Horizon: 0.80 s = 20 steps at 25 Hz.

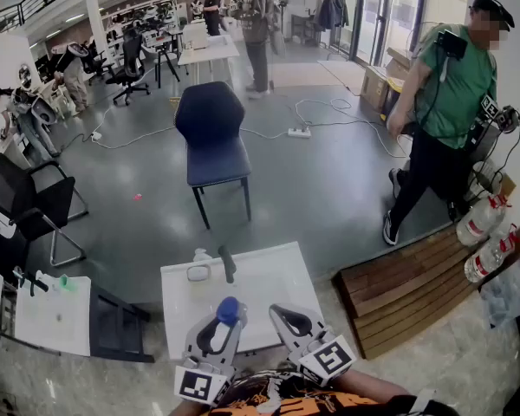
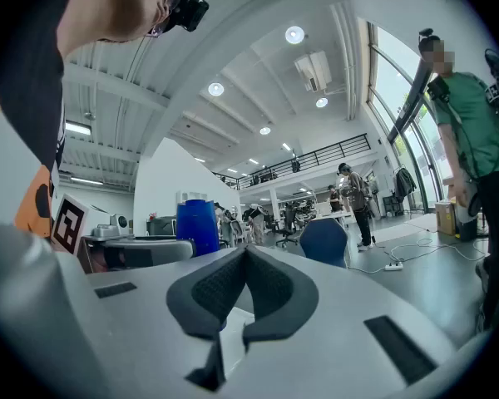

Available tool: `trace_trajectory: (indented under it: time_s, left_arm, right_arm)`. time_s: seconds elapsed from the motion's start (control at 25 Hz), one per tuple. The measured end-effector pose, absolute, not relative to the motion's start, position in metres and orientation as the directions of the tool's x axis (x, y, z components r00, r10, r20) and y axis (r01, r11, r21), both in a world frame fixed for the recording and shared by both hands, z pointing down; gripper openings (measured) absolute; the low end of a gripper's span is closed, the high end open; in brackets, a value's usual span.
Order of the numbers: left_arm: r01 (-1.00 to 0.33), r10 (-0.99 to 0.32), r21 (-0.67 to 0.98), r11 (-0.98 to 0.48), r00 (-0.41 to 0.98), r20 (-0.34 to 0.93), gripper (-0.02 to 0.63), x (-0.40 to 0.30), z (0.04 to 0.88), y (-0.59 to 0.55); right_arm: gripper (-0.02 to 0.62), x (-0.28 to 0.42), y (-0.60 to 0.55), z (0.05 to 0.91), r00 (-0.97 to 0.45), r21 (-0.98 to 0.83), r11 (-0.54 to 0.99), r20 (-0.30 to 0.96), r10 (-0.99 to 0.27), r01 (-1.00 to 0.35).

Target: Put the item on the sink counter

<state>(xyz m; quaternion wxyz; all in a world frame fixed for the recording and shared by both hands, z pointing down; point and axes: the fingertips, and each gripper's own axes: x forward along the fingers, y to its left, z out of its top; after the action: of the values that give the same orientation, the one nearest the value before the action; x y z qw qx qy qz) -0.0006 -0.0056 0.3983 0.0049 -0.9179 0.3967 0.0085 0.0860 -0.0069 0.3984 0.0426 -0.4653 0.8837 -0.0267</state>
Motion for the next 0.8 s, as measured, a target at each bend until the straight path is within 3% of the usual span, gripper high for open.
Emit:
trace_trajectory:
  time_s: [0.52, 0.8]
  left_arm:
    - [-0.737, -0.736, -0.002, -0.676, 0.676, -0.028, 0.144, 0.006, 0.397, 0.009]
    - [-0.764, -0.764, 0.010, -0.646, 0.646, -0.005, 0.146, 0.015, 0.395, 0.012]
  right_arm:
    - [0.014, 0.092, 0.006, 0.399, -0.575, -0.086, 0.577, -0.050, -0.816, -0.812]
    - [0.015, 0.110, 0.008, 0.393, -0.584, -0.152, 0.596, -0.120, -0.803, -0.788]
